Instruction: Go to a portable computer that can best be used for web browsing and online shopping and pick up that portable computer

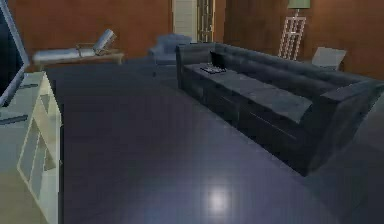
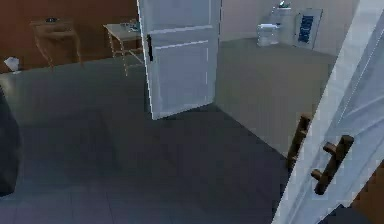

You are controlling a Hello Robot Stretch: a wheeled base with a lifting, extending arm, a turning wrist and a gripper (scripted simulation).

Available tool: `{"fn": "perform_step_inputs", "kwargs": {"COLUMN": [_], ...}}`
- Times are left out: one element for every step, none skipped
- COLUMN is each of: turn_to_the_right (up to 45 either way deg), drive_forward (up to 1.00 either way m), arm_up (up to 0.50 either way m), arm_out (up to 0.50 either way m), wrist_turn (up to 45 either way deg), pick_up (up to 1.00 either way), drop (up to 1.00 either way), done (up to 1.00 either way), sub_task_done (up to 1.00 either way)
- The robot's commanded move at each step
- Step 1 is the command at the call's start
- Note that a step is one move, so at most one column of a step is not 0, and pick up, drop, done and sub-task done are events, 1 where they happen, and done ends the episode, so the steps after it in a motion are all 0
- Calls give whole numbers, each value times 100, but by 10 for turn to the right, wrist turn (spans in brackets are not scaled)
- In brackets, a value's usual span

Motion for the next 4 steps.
{"fn": "perform_step_inputs", "kwargs": {"turn_to_the_right": [0,-30,0,0], "drive_forward": [100,0,100,20], "arm_up": [0,0,0,0], "arm_out": [0,0,0,0], "wrist_turn": [0,0,0,0], "pick_up": [0,0,0,0], "drop": [0,0,0,0], "done": [0,0,0,0], "sub_task_done": [0,0,0,0]}}
